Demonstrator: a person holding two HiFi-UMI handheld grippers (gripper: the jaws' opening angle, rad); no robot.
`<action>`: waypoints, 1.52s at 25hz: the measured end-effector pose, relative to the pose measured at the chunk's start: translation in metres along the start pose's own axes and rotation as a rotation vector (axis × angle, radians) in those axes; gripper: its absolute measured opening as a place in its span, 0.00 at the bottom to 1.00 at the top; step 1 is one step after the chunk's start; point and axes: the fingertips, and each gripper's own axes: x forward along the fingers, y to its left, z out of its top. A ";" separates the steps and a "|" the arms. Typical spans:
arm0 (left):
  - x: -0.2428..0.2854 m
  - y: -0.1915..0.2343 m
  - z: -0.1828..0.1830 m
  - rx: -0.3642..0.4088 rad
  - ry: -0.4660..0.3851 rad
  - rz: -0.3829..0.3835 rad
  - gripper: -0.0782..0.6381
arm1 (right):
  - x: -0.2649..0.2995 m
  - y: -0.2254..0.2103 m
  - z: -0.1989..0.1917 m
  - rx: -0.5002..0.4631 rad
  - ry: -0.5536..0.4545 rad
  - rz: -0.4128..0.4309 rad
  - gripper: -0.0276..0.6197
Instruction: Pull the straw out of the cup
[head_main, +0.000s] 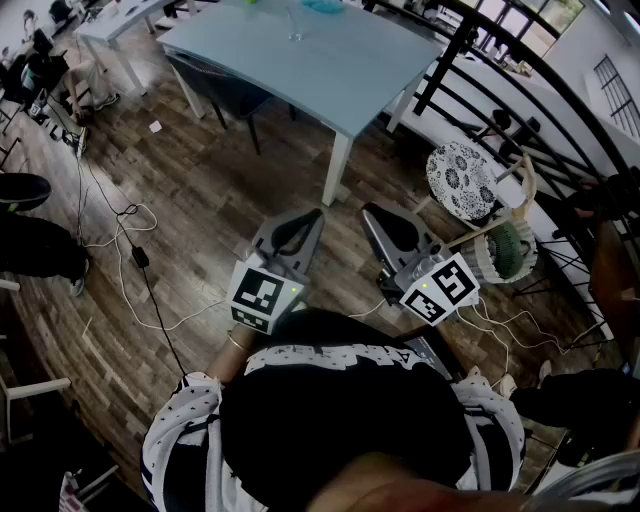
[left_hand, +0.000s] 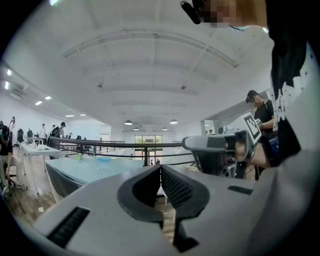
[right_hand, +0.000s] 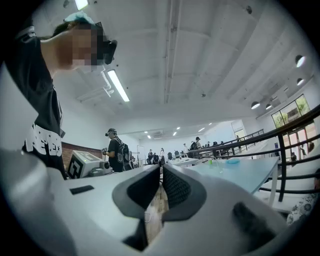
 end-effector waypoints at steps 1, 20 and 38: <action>0.001 -0.001 0.000 0.000 0.001 -0.001 0.13 | -0.001 0.000 0.000 0.000 0.001 -0.001 0.10; 0.001 0.027 -0.005 -0.024 -0.005 -0.046 0.13 | 0.027 -0.002 -0.004 0.020 0.008 -0.043 0.10; 0.002 0.068 -0.011 -0.024 -0.031 -0.098 0.13 | 0.064 -0.003 -0.009 -0.008 0.016 -0.107 0.10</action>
